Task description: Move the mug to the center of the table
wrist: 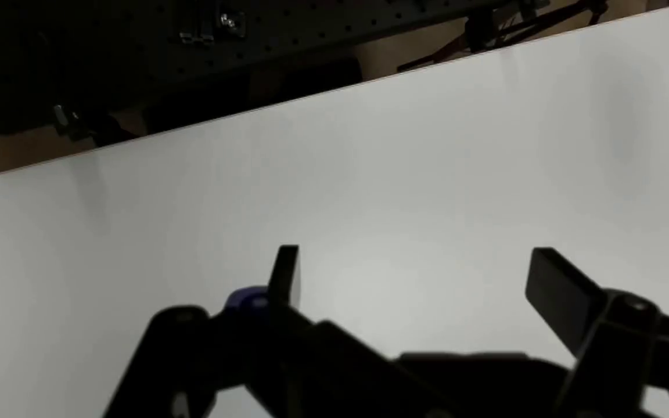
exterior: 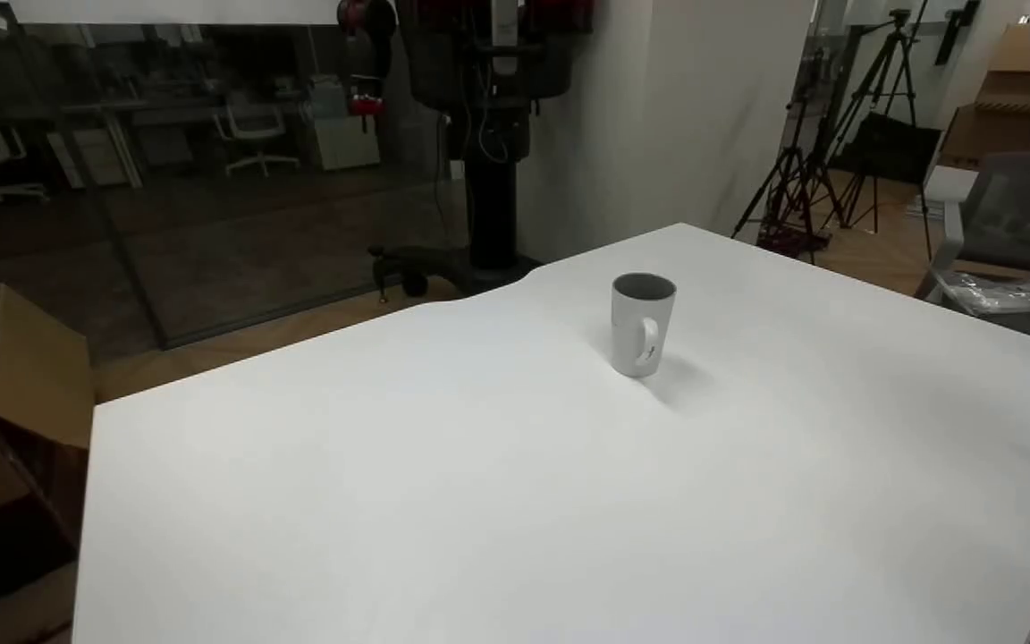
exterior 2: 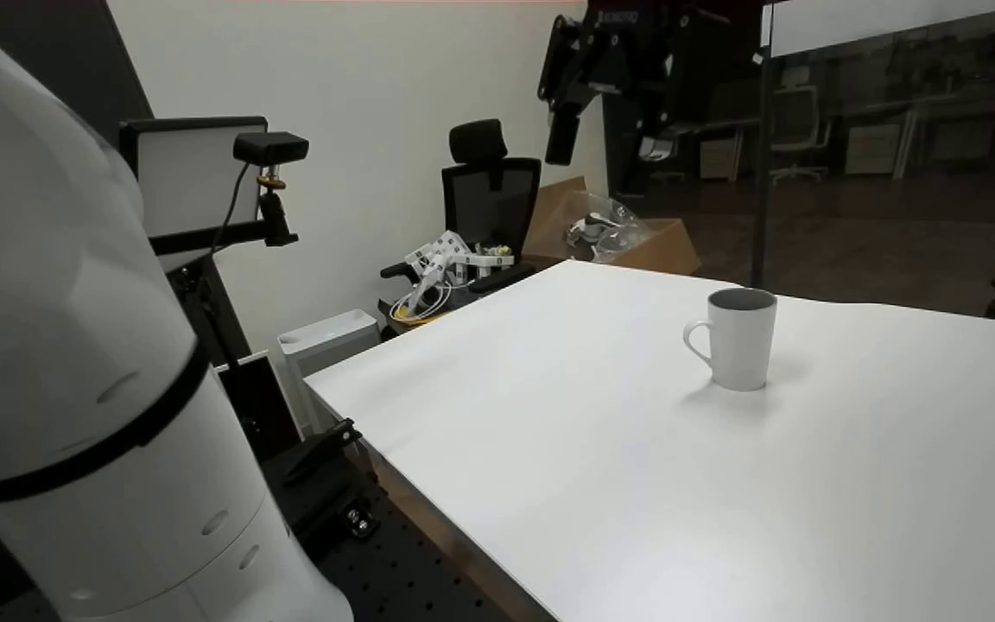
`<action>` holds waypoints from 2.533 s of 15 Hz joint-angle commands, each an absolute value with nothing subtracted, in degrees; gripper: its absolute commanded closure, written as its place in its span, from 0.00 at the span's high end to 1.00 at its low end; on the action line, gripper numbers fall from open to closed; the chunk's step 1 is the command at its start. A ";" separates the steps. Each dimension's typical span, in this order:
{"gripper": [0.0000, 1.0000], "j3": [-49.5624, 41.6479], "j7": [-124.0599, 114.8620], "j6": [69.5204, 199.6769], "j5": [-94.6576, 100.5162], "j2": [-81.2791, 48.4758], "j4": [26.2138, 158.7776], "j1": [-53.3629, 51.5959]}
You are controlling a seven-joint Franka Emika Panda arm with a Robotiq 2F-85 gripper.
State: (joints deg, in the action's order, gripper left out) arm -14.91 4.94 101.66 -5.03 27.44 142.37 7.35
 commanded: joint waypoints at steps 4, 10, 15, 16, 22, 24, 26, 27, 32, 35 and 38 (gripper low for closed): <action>1.00 -13.42 4.34 105.91 -6.14 27.54 143.27 8.82; 1.00 -9.61 -2.52 131.64 -2.05 18.40 142.79 10.68; 1.00 -8.88 -3.86 145.47 1.64 13.69 143.79 10.95; 1.00 -8.62 -4.48 147.04 2.20 12.08 143.45 11.09; 1.00 -6.46 -11.56 162.21 12.95 7.71 142.79 14.20; 1.00 -6.58 -10.40 167.12 14.56 4.96 141.63 13.94; 1.00 -7.19 -6.05 164.46 6.17 2.68 140.08 10.29; 1.00 -6.87 -6.38 160.90 5.41 1.53 138.77 10.05; 1.00 -7.05 -6.39 152.60 6.73 -0.38 136.90 8.82; 1.00 -7.13 -6.39 151.46 6.75 -1.96 135.18 8.70; 1.00 -6.47 -2.78 148.42 1.42 -3.55 132.80 8.37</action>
